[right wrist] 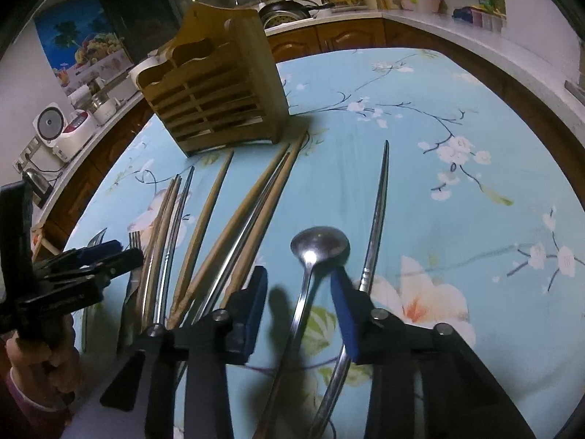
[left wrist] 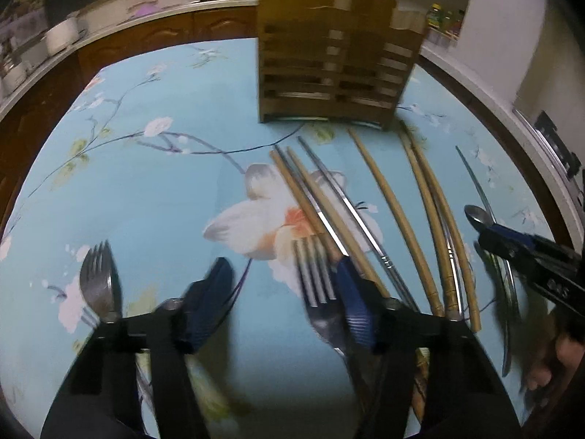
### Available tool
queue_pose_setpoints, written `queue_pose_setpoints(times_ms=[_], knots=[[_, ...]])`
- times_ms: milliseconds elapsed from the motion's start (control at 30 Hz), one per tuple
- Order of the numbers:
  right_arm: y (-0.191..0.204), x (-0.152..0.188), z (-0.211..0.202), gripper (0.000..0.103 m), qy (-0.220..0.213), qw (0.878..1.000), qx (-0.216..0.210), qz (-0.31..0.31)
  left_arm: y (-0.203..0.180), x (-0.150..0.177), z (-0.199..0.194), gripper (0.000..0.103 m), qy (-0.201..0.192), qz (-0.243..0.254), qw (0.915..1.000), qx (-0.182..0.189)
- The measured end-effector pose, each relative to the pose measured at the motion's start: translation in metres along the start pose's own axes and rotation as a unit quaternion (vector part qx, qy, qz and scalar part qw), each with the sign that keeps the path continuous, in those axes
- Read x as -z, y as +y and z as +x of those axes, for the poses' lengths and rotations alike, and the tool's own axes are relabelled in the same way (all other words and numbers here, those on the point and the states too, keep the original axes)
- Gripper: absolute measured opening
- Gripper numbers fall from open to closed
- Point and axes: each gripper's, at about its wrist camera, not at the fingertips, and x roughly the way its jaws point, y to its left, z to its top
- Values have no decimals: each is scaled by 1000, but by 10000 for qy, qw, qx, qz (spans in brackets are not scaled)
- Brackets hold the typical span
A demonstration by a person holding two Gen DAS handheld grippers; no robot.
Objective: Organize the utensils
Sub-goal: 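Grasp the silver spoon with the right tool while the left tool grasps a silver fork, then carry the spoon and fork to the wooden holder and lower them in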
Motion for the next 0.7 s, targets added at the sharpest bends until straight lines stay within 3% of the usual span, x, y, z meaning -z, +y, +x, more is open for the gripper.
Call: queue_pose_setpoints(times_ms=[33, 100, 233, 700], knots=[[1, -1, 2, 17, 7, 10000, 51, -31, -1, -1, 1, 30, 10, 26, 9999, 99], [0, -2, 4, 6, 36, 9999, 73, -59, -3, -1, 0, 19, 17, 75, 9997, 222], [-1, -2, -4, 4, -43, 9999, -132, -5, -5, 2, -9, 3, -79, 136, 9993, 333], [12, -12, -53, 2, -720, 9957, -565, 153, 9, 1, -67, 2, -665, -77, 9967, 467]])
